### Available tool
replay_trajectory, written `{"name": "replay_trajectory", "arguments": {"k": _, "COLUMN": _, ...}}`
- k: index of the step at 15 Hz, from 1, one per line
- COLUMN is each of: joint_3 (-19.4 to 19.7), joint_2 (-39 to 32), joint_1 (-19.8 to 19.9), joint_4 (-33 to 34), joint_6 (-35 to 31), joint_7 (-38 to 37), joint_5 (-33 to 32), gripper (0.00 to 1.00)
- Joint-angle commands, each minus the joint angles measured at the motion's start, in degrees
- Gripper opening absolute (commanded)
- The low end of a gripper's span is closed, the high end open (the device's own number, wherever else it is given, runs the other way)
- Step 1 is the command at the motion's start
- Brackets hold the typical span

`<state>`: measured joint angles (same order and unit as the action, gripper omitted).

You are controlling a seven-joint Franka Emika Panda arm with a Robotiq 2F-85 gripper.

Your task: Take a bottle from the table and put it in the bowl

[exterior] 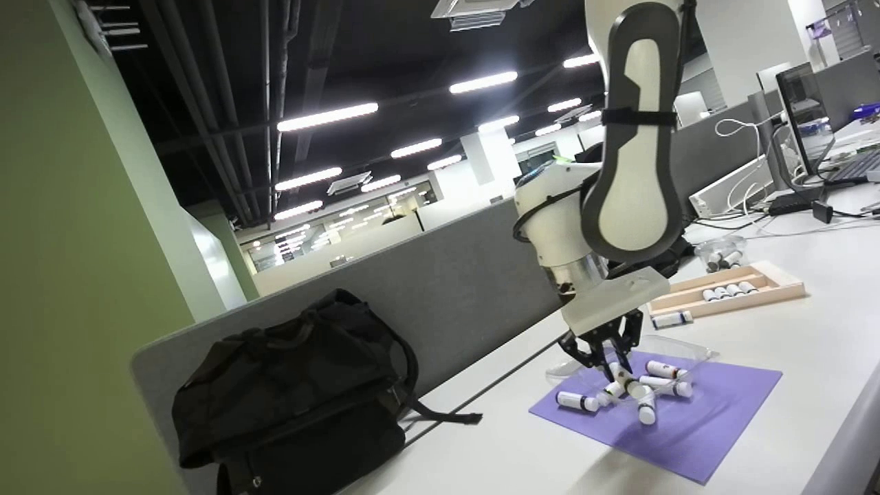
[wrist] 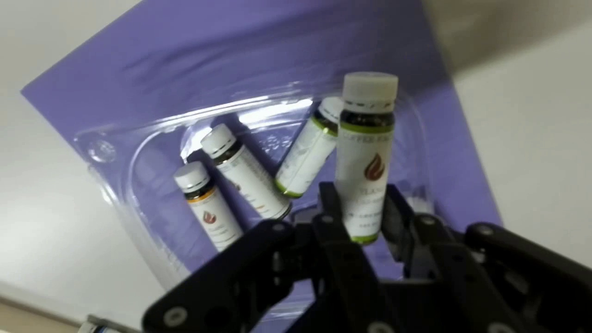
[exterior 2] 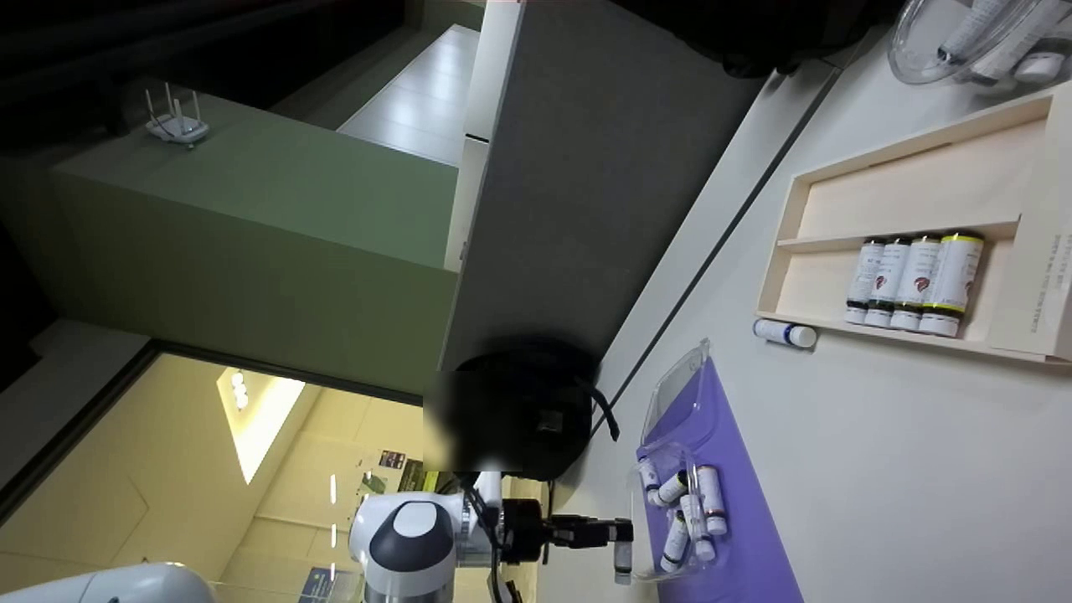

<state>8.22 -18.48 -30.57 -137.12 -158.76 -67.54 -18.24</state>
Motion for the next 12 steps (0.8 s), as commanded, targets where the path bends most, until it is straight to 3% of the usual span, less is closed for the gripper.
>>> {"name": "replay_trajectory", "arguments": {"k": 1, "joint_3": 8.7, "joint_2": 4.9, "joint_1": -5.9, "joint_4": -6.0, "joint_6": -3.1, "joint_7": -14.7, "joint_5": -13.0, "gripper": 0.07}}
{"name": "replay_trajectory", "arguments": {"k": 3, "joint_3": 12.2, "joint_2": 5.8, "joint_1": -8.2, "joint_4": -6.7, "joint_6": -2.3, "joint_7": -21.5, "joint_5": -19.6, "gripper": 0.07}}
{"name": "replay_trajectory", "arguments": {"k": 4, "joint_3": 13.5, "joint_2": 6.2, "joint_1": -9.3, "joint_4": -6.9, "joint_6": -1.5, "joint_7": -24.3, "joint_5": -22.0, "gripper": 0.52}}
{"name": "replay_trajectory", "arguments": {"k": 5, "joint_3": 14.6, "joint_2": 6.6, "joint_1": -10.3, "joint_4": -7.1, "joint_6": -0.8, "joint_7": -26.7, "joint_5": -24.1, "gripper": 0.53}}
{"name": "replay_trajectory", "arguments": {"k": 9, "joint_3": 15.2, "joint_2": 7.9, "joint_1": -11.6, "joint_4": -8.6, "joint_6": 1.6, "joint_7": -29.6, "joint_5": -25.2, "gripper": 0.80}}
{"name": "replay_trajectory", "arguments": {"k": 10, "joint_3": 14.5, "joint_2": 5.1, "joint_1": -10.5, "joint_4": -6.4, "joint_6": -0.1, "joint_7": -26.2, "joint_5": -23.9, "gripper": 0.61}}
{"name": "replay_trajectory", "arguments": {"k": 12, "joint_3": 14.5, "joint_2": 5.5, "joint_1": -10.9, "joint_4": -7.0, "joint_6": 0.4, "joint_7": -26.8, "joint_5": -23.9, "gripper": 0.75}}
